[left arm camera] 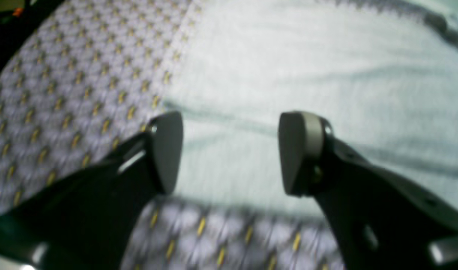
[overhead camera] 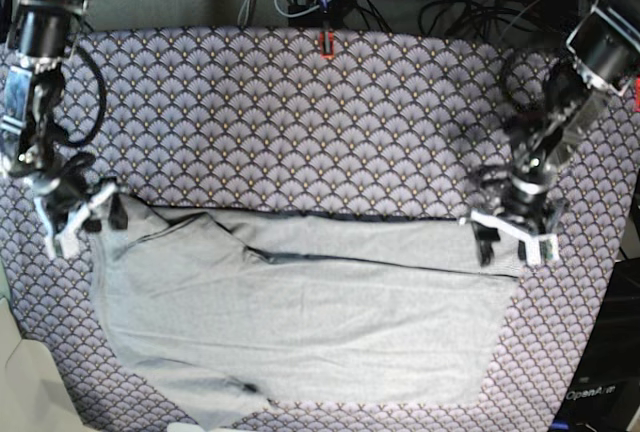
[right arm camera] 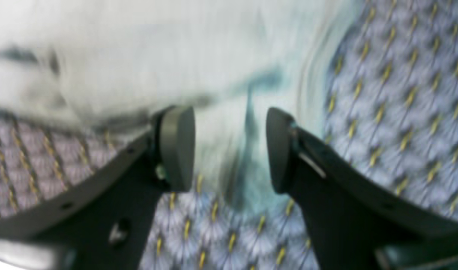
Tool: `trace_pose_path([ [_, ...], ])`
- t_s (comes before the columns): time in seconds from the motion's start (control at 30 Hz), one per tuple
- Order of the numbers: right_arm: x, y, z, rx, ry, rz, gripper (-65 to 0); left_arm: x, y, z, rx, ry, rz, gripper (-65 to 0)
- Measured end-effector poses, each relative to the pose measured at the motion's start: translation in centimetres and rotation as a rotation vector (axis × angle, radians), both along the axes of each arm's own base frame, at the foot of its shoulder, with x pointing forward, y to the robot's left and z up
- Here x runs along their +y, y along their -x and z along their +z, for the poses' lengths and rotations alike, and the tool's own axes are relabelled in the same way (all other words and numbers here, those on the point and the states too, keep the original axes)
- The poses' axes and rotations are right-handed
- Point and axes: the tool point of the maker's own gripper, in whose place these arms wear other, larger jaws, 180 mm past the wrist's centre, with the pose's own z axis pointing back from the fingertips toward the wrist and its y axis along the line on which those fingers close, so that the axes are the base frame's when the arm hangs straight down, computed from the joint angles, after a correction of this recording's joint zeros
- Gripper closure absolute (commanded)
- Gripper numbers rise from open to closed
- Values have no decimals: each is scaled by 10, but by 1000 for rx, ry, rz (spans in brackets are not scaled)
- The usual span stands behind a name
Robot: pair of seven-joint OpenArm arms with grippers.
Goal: Fold the T-shirt properly
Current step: 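Lower the folded shoulder edge onto the shirt body with both grippers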
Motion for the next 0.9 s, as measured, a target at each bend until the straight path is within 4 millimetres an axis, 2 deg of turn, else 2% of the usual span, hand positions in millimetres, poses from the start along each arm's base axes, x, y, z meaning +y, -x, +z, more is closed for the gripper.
trace_pose_path([
  [0.07, 0, 12, -11, 30, 5, 1, -324, 2, 16, -18, 51, -2, 9, -393],
  [0.2, 3, 20, -14, 16, -11, 3, -324, 6, 41, -42, 114, 11, 27, -394],
  [0.37, 1, 29, -22, 11, -21, -10, -324, 40, 40, -39, 97, -8, 123, -394],
  [0.57, -10, 26, -41, 45, -60, -60, -324, 40, 40, -41, 104, -5, 119, -394],
  [0.77, -18, 19, -44, 25, -85, -96, -322, 41, 39, -39, 101, -7, 120, -394],
  [0.9, -22, 17, -43, 1, -93, -108, -314, 64, 39, -41, 103, -22, 171, -394],
])
